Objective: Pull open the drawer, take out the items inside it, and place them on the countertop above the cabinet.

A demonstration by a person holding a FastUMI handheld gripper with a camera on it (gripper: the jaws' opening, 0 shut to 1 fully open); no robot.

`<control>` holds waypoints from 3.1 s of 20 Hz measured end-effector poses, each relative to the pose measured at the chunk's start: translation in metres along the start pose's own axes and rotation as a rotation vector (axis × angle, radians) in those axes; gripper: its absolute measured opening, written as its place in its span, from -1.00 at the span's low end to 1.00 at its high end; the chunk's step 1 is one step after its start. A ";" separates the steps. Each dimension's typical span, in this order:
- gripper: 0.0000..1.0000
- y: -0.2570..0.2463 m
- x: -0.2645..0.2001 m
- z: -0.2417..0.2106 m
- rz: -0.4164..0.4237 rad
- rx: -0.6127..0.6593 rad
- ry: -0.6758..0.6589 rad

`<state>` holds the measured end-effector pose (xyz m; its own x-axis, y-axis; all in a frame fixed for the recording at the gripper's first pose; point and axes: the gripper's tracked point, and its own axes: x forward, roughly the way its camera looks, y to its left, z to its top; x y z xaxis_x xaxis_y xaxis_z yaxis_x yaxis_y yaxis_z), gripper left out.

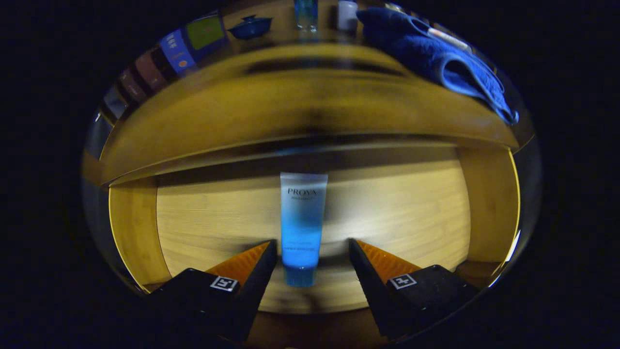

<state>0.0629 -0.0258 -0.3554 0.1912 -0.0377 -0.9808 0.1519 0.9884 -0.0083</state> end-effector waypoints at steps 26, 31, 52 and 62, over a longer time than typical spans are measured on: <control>-0.23 0.003 -0.167 0.060 0.138 -0.071 -0.407; -0.23 0.007 -0.157 0.135 0.100 -0.056 -0.468; 0.81 0.017 -0.106 0.187 0.088 -0.024 -0.433; 1.00 0.017 -0.196 0.135 0.101 -0.103 -0.693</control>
<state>0.1591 -0.0218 -0.1369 0.7779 0.0038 -0.6284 0.0150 0.9996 0.0246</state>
